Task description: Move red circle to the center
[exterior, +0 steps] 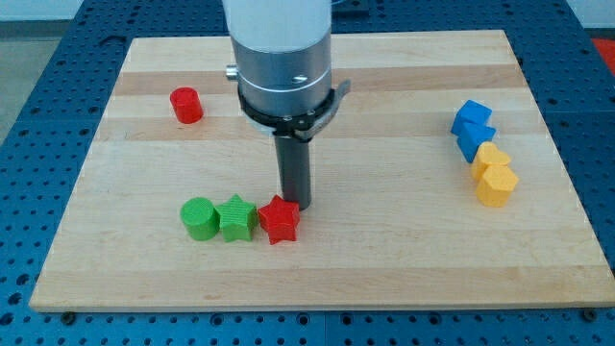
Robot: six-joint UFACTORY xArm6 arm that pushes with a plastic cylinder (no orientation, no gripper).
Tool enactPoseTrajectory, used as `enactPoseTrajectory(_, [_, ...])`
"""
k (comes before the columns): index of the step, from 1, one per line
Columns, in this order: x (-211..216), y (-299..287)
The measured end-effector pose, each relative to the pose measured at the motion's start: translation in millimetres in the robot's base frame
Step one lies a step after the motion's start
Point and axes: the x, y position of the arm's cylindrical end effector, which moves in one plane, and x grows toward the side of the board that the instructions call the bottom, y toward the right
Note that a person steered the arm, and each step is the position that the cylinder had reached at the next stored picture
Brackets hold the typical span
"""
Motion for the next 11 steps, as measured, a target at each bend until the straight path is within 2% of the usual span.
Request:
enactPoseTrajectory(1, [-29,18])
enactPoseTrajectory(2, [-51,8])
enactPoseTrajectory(4, [-55,-10])
enactPoseTrajectory(5, [-74,-14])
enactPoseTrajectory(6, [-171,-37])
enactPoseTrajectory(7, [-209,-43])
enactPoseTrajectory(8, [-225,-48])
enactPoseTrajectory(9, [-237,-102])
enactPoseTrajectory(11, [-237,-122])
